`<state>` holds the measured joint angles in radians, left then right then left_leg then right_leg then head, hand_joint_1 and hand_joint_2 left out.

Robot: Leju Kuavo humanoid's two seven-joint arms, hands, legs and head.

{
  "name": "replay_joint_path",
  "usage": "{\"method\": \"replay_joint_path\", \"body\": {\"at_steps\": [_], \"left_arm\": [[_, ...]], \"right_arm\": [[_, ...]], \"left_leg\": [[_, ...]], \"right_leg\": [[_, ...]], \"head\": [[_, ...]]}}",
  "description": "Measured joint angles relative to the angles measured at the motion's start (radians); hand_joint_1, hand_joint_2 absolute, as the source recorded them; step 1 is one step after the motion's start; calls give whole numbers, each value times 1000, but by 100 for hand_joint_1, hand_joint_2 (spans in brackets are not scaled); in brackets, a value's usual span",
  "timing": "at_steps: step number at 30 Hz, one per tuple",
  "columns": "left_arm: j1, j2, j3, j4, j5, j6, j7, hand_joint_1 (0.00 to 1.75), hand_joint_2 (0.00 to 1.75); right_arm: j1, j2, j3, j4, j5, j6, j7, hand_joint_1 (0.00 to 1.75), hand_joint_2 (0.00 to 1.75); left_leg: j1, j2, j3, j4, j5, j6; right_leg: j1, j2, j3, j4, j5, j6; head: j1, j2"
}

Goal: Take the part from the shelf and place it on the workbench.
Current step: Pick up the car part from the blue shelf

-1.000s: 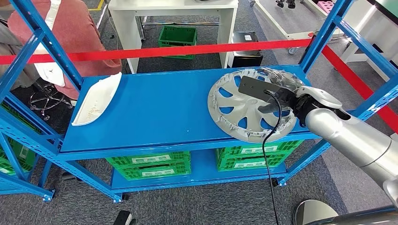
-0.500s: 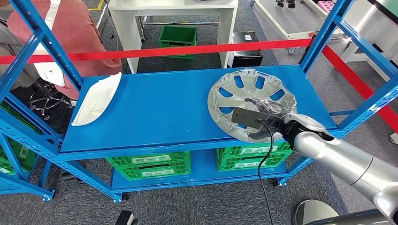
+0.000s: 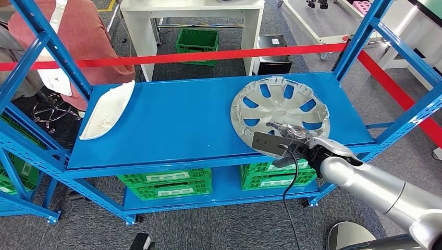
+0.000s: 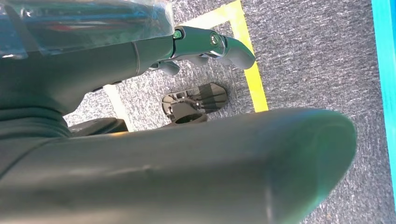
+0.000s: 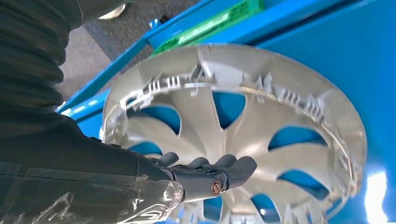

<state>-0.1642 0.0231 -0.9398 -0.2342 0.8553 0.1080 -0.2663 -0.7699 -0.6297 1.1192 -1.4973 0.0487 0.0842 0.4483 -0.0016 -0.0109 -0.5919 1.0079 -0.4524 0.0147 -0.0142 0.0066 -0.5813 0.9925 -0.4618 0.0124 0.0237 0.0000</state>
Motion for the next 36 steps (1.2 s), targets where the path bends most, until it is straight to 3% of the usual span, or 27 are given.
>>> {"method": "replay_joint_path", "body": {"at_steps": [28, 36], "left_arm": [[11, 20, 1, 0, 6, 19, 0, 0, 0], [19, 34, 2, 0, 6, 17, 0, 0, 0]], "right_arm": [[201, -25, -93, 0, 56, -42, -65, 0, 175], [216, -41, -125, -9, 98, 2, -46, 0, 175]], "left_leg": [[0, 0, 0, 0, 0, 0], [0, 0, 0, 0, 0, 0]], "right_leg": [[0, 0, 0, 0, 0, 0], [0, 0, 0, 0, 0, 0]], "head": [[-1, 0], [0, 0]]}}
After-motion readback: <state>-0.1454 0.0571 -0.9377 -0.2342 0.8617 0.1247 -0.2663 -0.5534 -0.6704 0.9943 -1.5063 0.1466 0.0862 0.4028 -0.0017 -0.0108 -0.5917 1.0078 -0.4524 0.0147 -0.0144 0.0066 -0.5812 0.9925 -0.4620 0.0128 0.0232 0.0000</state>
